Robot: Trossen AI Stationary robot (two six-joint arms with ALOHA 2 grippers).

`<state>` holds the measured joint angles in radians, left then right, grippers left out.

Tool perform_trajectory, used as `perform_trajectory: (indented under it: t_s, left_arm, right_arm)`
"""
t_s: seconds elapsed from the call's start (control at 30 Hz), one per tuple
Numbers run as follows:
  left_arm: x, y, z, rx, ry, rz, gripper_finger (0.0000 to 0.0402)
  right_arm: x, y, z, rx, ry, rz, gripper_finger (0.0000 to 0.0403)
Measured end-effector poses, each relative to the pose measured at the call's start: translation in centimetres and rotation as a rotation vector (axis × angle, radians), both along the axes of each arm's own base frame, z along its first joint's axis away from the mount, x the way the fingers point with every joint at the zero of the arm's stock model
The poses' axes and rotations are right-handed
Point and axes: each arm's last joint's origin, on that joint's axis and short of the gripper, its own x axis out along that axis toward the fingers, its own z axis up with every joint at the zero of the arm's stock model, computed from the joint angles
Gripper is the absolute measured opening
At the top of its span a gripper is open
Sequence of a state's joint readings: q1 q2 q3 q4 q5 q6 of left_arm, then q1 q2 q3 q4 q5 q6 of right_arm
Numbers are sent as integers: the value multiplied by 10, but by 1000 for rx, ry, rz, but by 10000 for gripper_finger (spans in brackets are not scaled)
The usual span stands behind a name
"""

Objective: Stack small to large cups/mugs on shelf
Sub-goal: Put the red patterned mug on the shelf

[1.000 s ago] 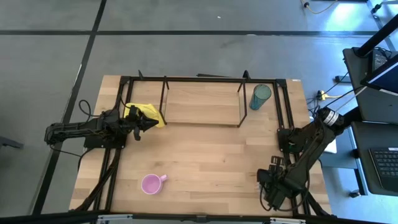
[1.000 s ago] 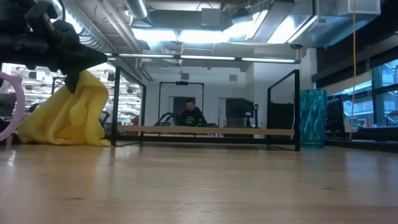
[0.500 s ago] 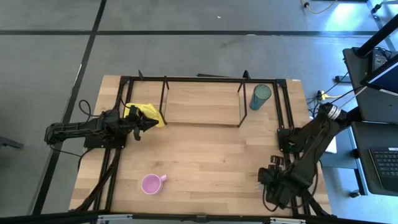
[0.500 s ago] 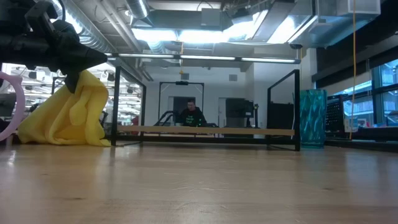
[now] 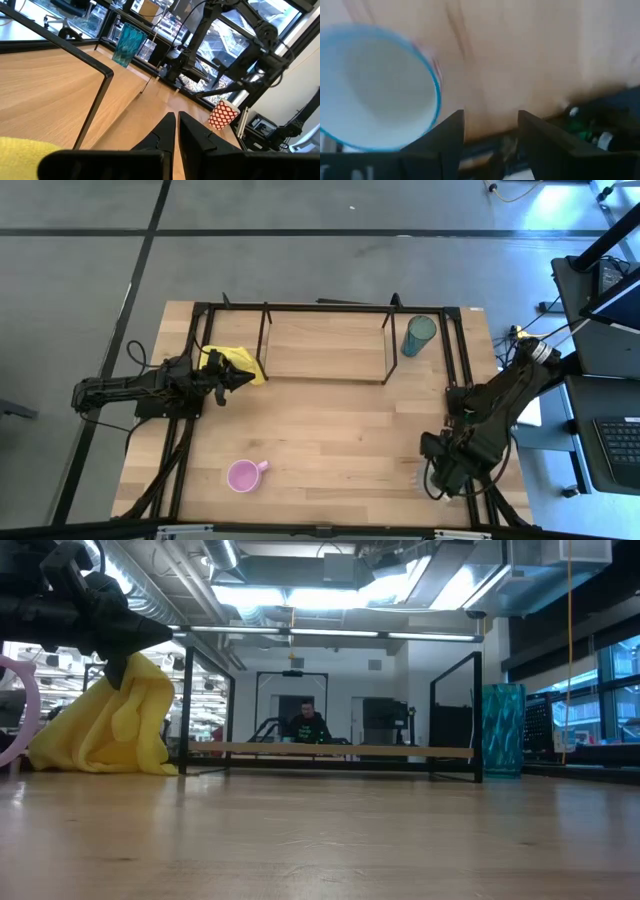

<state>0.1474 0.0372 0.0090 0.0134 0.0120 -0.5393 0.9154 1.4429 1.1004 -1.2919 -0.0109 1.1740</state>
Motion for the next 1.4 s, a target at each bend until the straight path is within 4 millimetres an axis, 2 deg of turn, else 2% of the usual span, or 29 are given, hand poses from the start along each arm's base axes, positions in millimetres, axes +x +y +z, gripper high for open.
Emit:
perform_trajectory:
  t_s: [0.07, 0.17, 0.5, 0.77, 1.4]
  left_arm:
    - [0, 0, 0, 0, 0, 0, 14]
    - [0, 0, 0, 0, 1, 0, 14]
    - [0, 0, 0, 0, 1, 0, 14]
    - [0, 0, 0, 0, 1, 0, 14]
    - [0, 0, 0, 0, 1, 0, 14]
  right_arm:
    - [-1, 1, -5, 66, 11, -2, 187]
    - [1, 4, -2, 148, -62, -4, 187]
    - [-1, -4, 10, 175, -110, -58, 187]
    - [7, 7, 13, 328, -164, -84, 187]
    - [22, 20, -14, 216, -155, -75, 187]
